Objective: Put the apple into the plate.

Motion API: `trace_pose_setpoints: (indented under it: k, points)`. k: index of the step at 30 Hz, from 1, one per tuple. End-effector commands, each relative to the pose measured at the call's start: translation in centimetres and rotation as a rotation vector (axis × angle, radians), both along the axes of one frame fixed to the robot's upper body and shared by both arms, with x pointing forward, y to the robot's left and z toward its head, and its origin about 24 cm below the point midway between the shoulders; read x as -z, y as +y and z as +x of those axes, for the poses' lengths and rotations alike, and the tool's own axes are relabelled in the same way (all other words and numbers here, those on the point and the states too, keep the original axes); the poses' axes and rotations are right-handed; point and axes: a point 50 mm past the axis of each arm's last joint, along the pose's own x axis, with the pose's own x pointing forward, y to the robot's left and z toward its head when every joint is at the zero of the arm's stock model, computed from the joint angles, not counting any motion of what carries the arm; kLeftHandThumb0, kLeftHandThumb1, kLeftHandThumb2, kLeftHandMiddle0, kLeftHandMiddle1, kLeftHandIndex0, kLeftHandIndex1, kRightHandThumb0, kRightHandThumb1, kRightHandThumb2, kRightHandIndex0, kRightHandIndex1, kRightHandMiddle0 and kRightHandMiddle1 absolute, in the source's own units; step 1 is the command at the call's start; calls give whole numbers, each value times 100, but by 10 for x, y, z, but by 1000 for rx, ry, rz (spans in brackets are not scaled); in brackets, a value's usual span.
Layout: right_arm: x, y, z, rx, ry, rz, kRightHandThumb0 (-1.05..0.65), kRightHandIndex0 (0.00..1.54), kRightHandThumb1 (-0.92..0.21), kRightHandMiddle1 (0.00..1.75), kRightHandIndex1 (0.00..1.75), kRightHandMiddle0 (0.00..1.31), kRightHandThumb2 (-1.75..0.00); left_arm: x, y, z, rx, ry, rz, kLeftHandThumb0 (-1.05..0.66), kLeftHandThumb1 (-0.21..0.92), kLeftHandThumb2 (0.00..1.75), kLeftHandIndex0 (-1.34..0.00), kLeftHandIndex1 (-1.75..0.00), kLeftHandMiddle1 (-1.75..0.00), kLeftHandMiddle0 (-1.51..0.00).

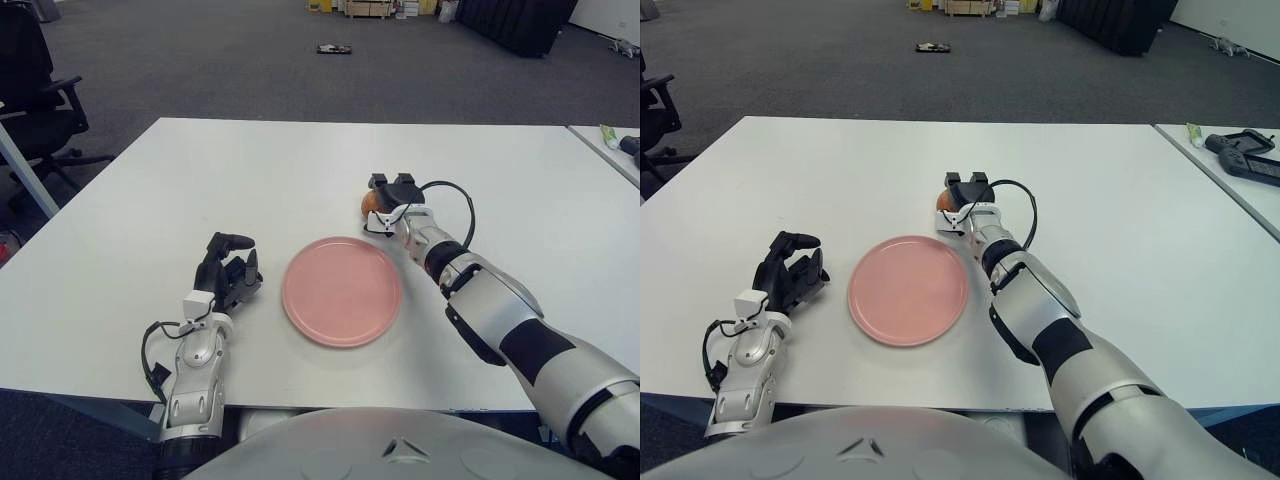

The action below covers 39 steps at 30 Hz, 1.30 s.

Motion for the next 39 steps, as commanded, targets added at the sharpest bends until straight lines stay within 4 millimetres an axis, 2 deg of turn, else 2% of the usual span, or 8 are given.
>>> trace_pose_setpoints:
  k: [1, 4, 6, 21, 26, 32, 34, 39]
  points:
    - [5, -1, -3, -1, 11, -8, -26, 29, -59, 173, 166, 20, -93, -3, 1, 1, -6, -16, 10, -37, 73, 80, -31, -175, -175, -77]
    - [6, 0, -4, 1, 17, 4, -9, 43, -59, 174, 156, 25, -92, -3, 1, 1, -11, -14, 7, -37, 73, 80, -31, -175, -175, -77]
    - [7, 0, -4, 3, 21, 11, -5, 49, -57, 174, 151, 27, -92, -4, 0, 1, -13, -15, 4, -37, 73, 79, -31, -175, -175, -77]
    - [7, 1, -5, 46, 46, 70, -1, 61, -54, 175, 134, 34, -92, -5, 0, 1, -14, -22, 6, -37, 74, 79, -30, -175, -175, -79]
    - [7, 0, -4, 55, 40, 75, -1, 65, -48, 175, 138, 35, -101, -5, 0, 2, -12, -21, 4, -37, 74, 78, -30, -175, -175, -79]
    - [5, 0, -4, 71, 23, 84, -1, 73, -23, 175, 165, 44, -140, -5, 0, 3, -12, -19, 2, -37, 74, 78, -30, -175, -175, -79]
    - [5, 0, -3, 74, 20, 85, -1, 75, -18, 175, 168, 47, -147, -5, 1, 3, -13, -19, 1, -37, 74, 79, -30, -175, -175, -80]
    - [3, 0, -3, 94, 9, 116, -1, 78, -13, 175, 171, 51, -154, -5, 1, 4, -12, -23, 0, -37, 74, 79, -30, -175, -175, -80]
